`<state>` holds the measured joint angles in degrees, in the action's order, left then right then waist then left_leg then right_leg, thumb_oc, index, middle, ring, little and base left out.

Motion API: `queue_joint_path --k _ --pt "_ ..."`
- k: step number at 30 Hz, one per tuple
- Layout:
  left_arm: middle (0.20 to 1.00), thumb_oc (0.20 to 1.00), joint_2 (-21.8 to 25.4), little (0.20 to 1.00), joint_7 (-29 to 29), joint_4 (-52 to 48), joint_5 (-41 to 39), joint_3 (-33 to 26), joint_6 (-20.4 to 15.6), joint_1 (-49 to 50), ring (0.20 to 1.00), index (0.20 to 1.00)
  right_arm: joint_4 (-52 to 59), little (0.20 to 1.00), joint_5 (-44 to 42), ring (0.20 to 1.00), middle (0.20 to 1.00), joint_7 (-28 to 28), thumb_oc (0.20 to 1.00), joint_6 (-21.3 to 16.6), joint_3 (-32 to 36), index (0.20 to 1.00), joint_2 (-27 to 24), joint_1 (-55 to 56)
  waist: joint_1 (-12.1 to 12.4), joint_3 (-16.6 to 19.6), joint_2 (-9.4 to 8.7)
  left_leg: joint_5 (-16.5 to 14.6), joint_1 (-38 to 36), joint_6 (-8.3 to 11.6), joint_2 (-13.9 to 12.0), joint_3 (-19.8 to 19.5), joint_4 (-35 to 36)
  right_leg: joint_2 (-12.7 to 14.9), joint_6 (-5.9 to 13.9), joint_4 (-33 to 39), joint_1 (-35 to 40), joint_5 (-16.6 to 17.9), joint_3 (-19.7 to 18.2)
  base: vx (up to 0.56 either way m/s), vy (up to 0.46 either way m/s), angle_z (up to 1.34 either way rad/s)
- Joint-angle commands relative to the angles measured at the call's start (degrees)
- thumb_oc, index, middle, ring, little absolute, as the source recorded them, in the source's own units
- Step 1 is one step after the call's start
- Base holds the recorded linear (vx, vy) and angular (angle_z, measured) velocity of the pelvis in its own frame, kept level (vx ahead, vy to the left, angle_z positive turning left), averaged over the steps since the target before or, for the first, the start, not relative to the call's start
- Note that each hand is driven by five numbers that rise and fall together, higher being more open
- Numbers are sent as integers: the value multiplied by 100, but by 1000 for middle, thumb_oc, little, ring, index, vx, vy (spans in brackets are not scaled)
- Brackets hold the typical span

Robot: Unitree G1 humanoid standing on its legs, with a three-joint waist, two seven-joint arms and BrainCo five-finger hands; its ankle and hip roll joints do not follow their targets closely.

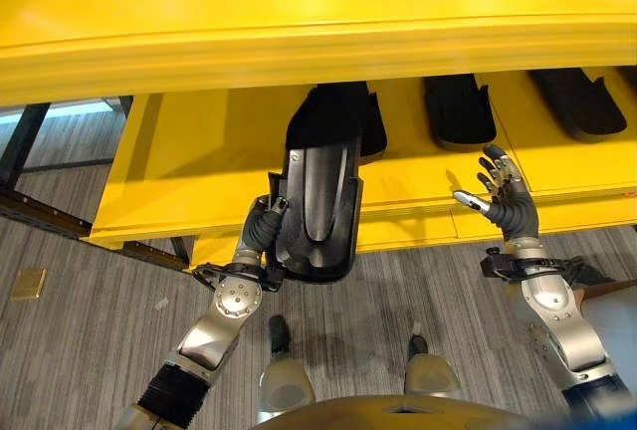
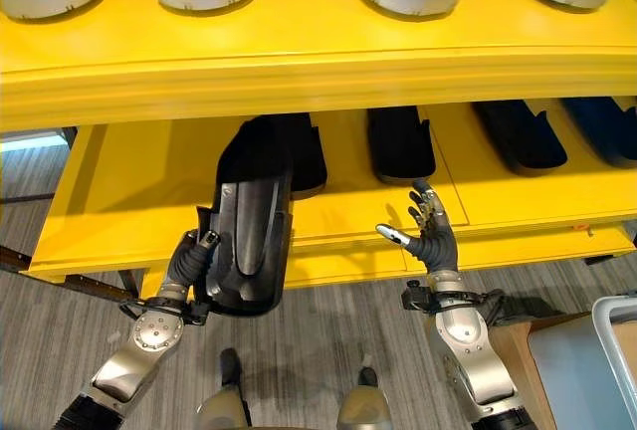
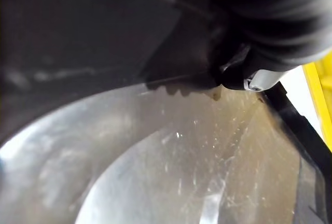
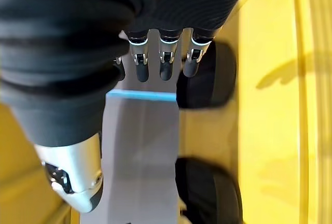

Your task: Move parts from the plastic box to the shelf.

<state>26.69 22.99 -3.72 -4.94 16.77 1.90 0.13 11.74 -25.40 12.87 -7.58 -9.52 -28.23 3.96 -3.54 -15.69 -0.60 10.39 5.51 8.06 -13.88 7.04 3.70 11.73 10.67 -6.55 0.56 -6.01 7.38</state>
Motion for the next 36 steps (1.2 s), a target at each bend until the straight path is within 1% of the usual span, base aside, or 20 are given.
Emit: queue_joint_path --k 1,4,6,9,12,14,16,21,24,26,27,30,31,32,33,34,35,36 --pt "200 200 163 200 402 -439 284 -404 -447 -700 200 200 517 1000 -80 1000 1000 -274 1000 -274 191 1000 -160 -439 83 -220 -85 -830 9 -296 194 -73 -458 -383 -406 -1088 -399 -599 -50 -37 -40 19" --pt "200 200 159 200 668 -342 286 -429 -343 -1022 200 200 668 1000 89 1000 1000 -255 1000 -403 117 1000 -257 -643 128 -327 -133 -806 249 -309 253 -164 -597 -442 -438 -1166 -472 -648 -79 -40 -48 15" --pt "200 200 104 200 816 -243 329 -499 -297 -1284 200 200 669 1000 175 1000 1000 -71 1000 -478 63 1000 -257 -857 172 -393 -182 -775 428 -314 290 -224 -679 -482 -457 -1125 -489 -640 -104 -58 -75 9" --pt "200 200 70 200 885 -226 386 -600 -248 -1402 200 200 655 1000 292 1000 1000 86 1000 -499 84 1000 -254 -996 207 -417 -199 -745 509 -321 330 -255 -694 -505 -462 -1062 -467 -625 -118 -20 -37 3" --pt "200 200 30 200 997 -199 372 -699 -143 -1415 200 200 659 1000 290 1000 1000 150 1000 -396 105 1000 -217 -1028 214 -429 -180 -710 550 -310 337 -244 -703 -522 -477 -1058 -446 -634 -132 20 -1 1" --pt "200 200 -5 200 1091 -110 404 -792 -121 -1388 200 200 684 1000 314 1000 1000 107 1000 -330 148 1000 -187 -958 160 -410 -163 -659 565 -276 265 -124 -714 -533 -505 -1074 -411 -661 -127 65 17 4" --pt "200 200 -27 200 1265 14 437 -868 -126 -1414 200 200 696 1000 320 1000 1000 -39 1000 -291 233 1000 -155 -816 41 -392 -116 -624 589 -254 184 85 -744 -524 -537 -1119 -402 -710 -82 63 75 4" --pt "200 200 17 200 1638 401 558 -907 -86 -1716 200 200 619 1000 319 1000 1000 -213 1000 -237 273 1000 -232 -832 -74 -432 -72 -658 697 -270 191 163 -897 -459 -515 -1279 -482 -765 -148 47 92 3" --pt "200 200 148 200 1801 623 672 -899 -28 -2023 200 200 580 1000 247 1000 1000 -262 1000 -315 292 1000 -262 -930 -106 -500 -91 -685 866 -297 224 191 -1012 -437 -492 -1320 -572 -779 -235 -51 6 3" --pt "200 200 246 200 1791 692 709 -961 42 -2142 200 200 596 1000 225 1000 1000 -310 1000 -355 311 1000 -243 -982 -99 -543 -99 -755 971 -322 286 156 -1156 -422 -491 -1356 -655 -773 -302 -106 -63 2" --pt "200 200 274 200 1785 695 733 -993 71 -2136 200 200 607 1000 216 1000 1000 -302 1000 -385 305 1000 -236 -1007 -82 -558 -103 -810 1007 -338 321 112 -1246 -412 -493 -1360 -667 -773 -332 -88 -82 -3" --pt "200 200 290 200 1810 621 607 -1110 193 -1851 200 200 633 1000 230 1000 1000 -371 1000 -320 219 1000 -208 -1091 30 -590 -94 -996 997 -359 428 -226 -1528 -377 -496 -1379 -645 -762 -480 -26 -32 -13" --pt "200 200 250 200 1788 616 510 -1156 158 -1668 200 200 618 1000 184 1000 1000 -424 1000 -271 172 1000 -199 -1120 56 -576 -74 -1018 924 -372 413 -260 -1509 -373 -502 -1384 -652 -758 -495 40 47 -13" --pt "200 200 178 200 1711 539 416 -1260 116 -1356 200 200 620 1000 138 1000 1000 -522 1000 -123 132 1000 -164 -1092 86 -542 -65 -970 858 -304 314 -313 -1498 -369 -525 -1363 -617 -737 -509 80 142 -9" --pt "200 200 87 200 1642 412 384 -1347 38 -1008 200 200 613 1000 151 1000 1000 -551 1000 -77 94 1000 -162 -1064 157 -527 -86 -981 821 -244 281 -686 -1608 -358 -551 -1308 -537 -718 -626 73 150 -15" --pt "200 200 78 200 1634 391 372 -1360 26 -966 200 200 613 1000 149 1000 1000 -545 1000 -78 85 1000 -165 -1067 170 -516 -77 -960 831 -241 275 -760 -1601 -374 -555 -1281 -544 -684 -652 69 191 -27" --pt "200 200 67 200 1620 327 354 -1402 -15 -828 200 200 604 1000 109 1000 1000 -540 1000 -64 58 1000 -188 -1071 200 -493 -65 -970 778 -261 269 -922 -1561 -392 -551 -1259 -561 -671 -735 71 244 -40" --pt "200 200 46 200 1546 235 393 -1464 -110 -630 200 200 587 1000 65 1000 1000 -492 1000 -47 31 1000 -214 -1059 205 -451 -37 -926 633 -262 145 -947 -1407 -414 -552 -1278 -587 -675 -812 95 367 -35"
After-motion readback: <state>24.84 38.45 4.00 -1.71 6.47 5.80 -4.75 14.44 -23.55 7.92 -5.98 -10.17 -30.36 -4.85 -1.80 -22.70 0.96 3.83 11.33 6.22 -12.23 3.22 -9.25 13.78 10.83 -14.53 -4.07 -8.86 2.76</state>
